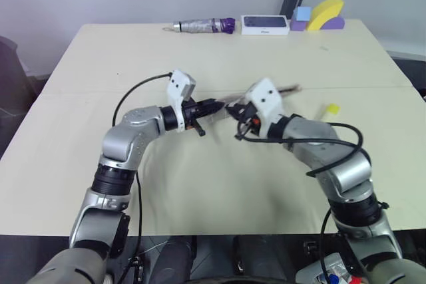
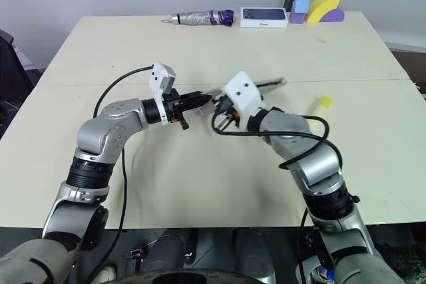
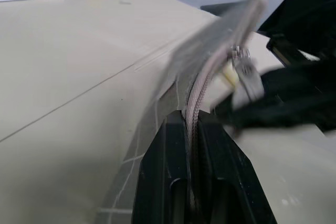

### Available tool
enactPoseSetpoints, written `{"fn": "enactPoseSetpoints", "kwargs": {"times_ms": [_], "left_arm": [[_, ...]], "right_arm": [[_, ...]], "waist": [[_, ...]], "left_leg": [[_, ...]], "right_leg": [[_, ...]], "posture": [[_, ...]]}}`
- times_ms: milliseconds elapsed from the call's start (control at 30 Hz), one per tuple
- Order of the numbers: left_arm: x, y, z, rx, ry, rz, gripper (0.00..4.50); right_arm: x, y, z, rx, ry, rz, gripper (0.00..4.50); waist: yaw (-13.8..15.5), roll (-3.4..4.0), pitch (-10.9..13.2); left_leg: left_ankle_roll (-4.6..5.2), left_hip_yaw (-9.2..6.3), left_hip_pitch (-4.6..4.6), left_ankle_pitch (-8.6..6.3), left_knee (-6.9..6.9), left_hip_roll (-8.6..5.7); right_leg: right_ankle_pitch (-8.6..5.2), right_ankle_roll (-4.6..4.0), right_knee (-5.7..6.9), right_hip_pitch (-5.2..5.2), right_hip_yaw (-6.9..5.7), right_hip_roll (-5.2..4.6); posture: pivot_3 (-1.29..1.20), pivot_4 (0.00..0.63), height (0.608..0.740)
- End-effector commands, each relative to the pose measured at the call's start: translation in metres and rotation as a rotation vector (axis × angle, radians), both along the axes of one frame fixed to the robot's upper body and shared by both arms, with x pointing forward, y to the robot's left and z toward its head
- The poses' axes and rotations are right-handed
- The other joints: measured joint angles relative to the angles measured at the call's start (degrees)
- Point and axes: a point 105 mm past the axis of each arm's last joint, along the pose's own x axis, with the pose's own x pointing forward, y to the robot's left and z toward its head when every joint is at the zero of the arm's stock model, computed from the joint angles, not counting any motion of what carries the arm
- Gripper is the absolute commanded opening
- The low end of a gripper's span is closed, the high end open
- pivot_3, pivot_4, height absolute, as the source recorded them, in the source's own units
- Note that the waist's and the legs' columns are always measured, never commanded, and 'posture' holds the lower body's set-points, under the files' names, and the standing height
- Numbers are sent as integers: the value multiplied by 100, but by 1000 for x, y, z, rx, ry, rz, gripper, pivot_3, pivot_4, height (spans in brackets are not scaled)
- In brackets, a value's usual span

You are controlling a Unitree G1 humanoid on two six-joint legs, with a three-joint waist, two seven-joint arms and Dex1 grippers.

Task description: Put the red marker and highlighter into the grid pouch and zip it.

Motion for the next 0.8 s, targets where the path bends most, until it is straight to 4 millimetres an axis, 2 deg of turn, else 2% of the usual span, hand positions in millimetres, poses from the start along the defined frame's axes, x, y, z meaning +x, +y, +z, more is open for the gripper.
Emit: {"fn": "enactPoseSetpoints", "kwargs": {"times_ms": [33,267,367,500,600,800], "left_arm": [[-5,-10,3,8,-39,-21,0],[-5,-12,0,11,-43,-16,0],[-5,-12,0,8,-44,-12,0],[-4,-11,1,4,-48,-6,0],[-3,-10,1,2,-50,-4,0],[-2,-11,3,-2,-54,1,0]], "right_arm": [[-17,28,21,27,-66,127,46],[-26,43,23,36,-47,192,46],[-25,39,23,23,-51,173,46],[-17,19,27,-3,-66,110,46],[-12,3,29,-9,-61,57,881],[-9,-23,32,-49,-76,-18,3918]], "waist": [[8,0,0],[13,0,0],[14,0,0],[26,0,0],[20,0,0],[14,0,0]], "left_leg": [[-1,-1,0,1,0,0],[-3,-1,0,2,0,-1],[-3,-1,0,2,0,-1],[-3,-1,0,1,0,-2],[-2,-1,0,1,-1,-3],[-2,-1,0,1,-1,-2]], "right_leg": [[0,0,0,0,0,0],[0,0,0,0,-1,0],[0,0,0,0,-1,0],[0,0,0,0,-2,0],[0,0,-1,0,-2,-1],[0,0,-1,1,-2,-1]], "posture": [[0,150,740],[0,150,740],[0,150,740],[0,150,740],[0,150,740],[0,150,740]]}}
